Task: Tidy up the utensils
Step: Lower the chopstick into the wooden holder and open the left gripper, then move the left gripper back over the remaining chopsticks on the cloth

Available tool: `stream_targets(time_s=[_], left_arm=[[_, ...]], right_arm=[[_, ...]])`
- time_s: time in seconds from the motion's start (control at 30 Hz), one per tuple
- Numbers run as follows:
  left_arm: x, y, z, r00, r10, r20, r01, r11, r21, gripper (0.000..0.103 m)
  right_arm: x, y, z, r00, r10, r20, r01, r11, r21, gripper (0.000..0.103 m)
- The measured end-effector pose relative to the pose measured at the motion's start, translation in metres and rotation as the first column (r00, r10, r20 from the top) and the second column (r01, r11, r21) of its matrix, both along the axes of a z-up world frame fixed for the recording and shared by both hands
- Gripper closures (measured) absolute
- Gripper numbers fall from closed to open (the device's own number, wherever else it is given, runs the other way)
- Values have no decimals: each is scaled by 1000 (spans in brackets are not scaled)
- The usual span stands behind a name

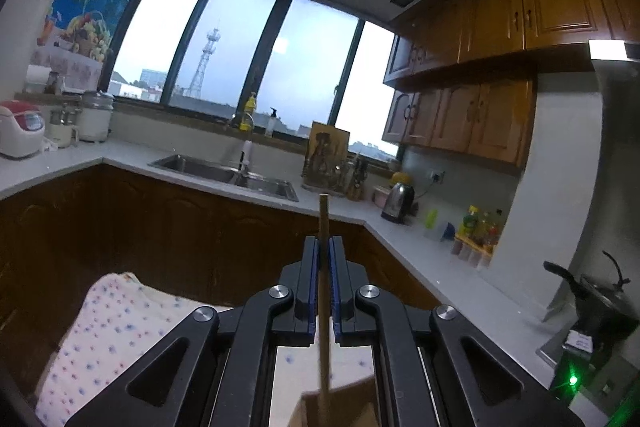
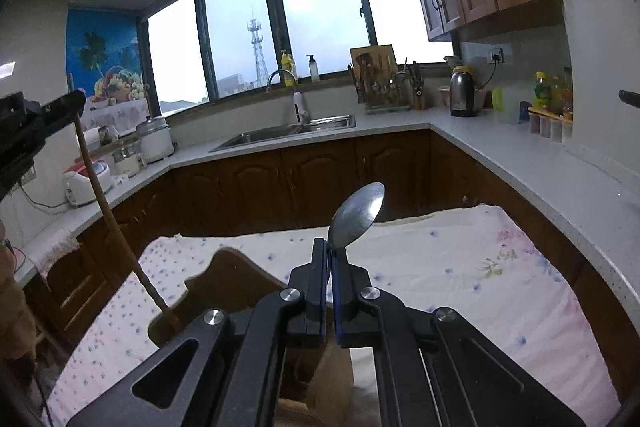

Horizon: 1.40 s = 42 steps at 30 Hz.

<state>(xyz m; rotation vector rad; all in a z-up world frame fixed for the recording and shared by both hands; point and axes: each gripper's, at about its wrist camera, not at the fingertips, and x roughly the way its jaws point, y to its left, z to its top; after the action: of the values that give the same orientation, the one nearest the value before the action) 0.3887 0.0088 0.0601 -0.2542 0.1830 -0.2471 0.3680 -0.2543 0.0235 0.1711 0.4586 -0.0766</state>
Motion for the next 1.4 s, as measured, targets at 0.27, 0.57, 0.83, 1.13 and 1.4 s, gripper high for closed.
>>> stream_targets(time_s=[0.27, 0.57, 0.83, 1.13, 1.4], left_arm=[[16, -2, -40, 999, -7, -42, 7, 1000, -9, 100], [26, -16, -73, 990, 28, -136, -19, 997, 73, 98], [18, -30, -50, 982, 25, -188, -2, 993, 120, 96], [26, -16, -46, 968, 2, -252, 18, 997, 79, 90], [22, -16, -45, 957, 9, -289, 11, 998, 68, 51]], right_arm=[[6, 11, -18, 999, 24, -36, -25, 999, -22, 101], [2, 16, -33, 994, 38, -98, -44, 998, -54, 99], [2, 9, -36, 990, 51, -130, -51, 999, 3, 98], [-11, -2, -29, 992, 51, -119, -45, 998, 49, 64], [-25, -14, -31, 991, 46, -127, -32, 994, 107, 48]])
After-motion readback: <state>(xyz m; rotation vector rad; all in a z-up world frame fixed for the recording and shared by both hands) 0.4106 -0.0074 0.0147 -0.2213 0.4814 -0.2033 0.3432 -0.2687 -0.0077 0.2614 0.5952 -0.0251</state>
